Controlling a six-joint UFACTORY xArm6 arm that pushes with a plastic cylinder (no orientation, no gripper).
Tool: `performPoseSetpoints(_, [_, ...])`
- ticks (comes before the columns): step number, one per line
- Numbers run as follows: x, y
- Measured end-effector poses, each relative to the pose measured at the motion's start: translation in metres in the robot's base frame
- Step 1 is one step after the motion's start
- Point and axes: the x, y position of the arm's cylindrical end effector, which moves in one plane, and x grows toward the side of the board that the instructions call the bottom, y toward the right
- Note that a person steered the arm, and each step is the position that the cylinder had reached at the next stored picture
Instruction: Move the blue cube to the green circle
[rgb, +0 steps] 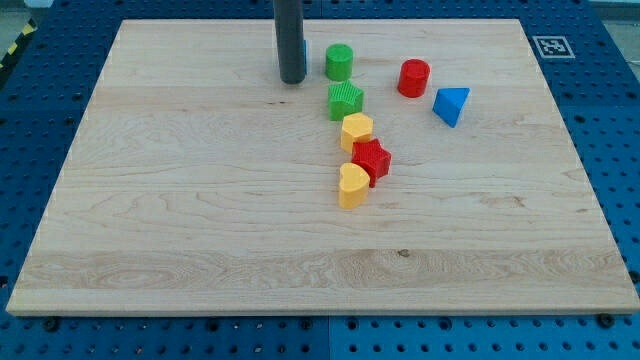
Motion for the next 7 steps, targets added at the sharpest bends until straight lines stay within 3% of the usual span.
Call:
performPoseSetpoints(2, [-0.022, -0.024])
performPoseSetpoints(4, [-0.048, -0.098])
performPoseSetpoints(7, [-0.064, -0.04])
